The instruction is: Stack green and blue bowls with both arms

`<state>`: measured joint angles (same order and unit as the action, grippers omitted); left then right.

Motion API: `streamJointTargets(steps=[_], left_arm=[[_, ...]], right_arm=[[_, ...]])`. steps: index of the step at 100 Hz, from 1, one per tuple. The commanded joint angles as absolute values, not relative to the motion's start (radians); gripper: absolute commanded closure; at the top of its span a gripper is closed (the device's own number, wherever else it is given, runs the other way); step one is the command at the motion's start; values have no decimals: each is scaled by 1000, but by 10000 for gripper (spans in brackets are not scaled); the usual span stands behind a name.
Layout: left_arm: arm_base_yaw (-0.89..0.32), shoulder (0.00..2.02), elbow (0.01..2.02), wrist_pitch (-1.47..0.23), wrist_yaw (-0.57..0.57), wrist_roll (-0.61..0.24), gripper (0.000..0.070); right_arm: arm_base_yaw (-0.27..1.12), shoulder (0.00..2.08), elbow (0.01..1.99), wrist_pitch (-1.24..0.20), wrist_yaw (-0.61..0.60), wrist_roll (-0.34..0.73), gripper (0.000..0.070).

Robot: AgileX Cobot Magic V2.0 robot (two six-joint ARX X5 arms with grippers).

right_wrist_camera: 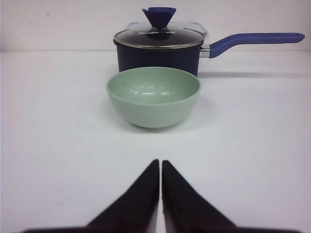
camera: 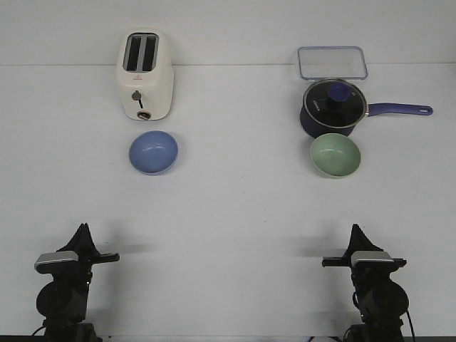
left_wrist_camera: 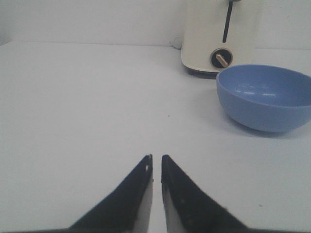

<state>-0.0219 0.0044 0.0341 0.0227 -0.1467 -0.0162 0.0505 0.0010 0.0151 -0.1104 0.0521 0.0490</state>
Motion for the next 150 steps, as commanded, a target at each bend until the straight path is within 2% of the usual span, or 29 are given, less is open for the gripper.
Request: streamJointTargets(steps=[1, 75, 81, 91, 114, 123, 131, 136, 146, 150], left_arm=[[-21, 3, 14, 36, -142, -16, 686], [-21, 3, 14, 36, -142, -16, 687], [-22, 3, 14, 36, -142, -15, 687], [-21, 3, 14, 36, -142, -16, 686], [-22, 3, 14, 36, -142, -15, 687], [-22, 3, 14, 36, -142, -16, 686], [-22, 3, 14, 35, -142, -16, 687], [-21, 3, 14, 36, -142, -16, 686], [-22, 3, 14, 36, -142, -16, 686], [-22, 3, 14, 36, -142, -16, 687]], right_arm=[[51, 1, 13, -97, 52, 51, 690], [51, 1, 13, -97, 52, 56, 690], [51, 1, 13, -97, 48, 90, 690], [52, 1, 13, -98, 8, 220, 690], [52, 1, 41, -37, -1, 378, 698], [52, 22, 135, -58, 62, 442, 699], [52, 102, 241, -61, 108, 425, 693], [51, 181, 311, -68, 117, 395, 652], [51, 384, 458, -99, 140, 320, 413], [51, 472, 518, -118, 144, 305, 366]])
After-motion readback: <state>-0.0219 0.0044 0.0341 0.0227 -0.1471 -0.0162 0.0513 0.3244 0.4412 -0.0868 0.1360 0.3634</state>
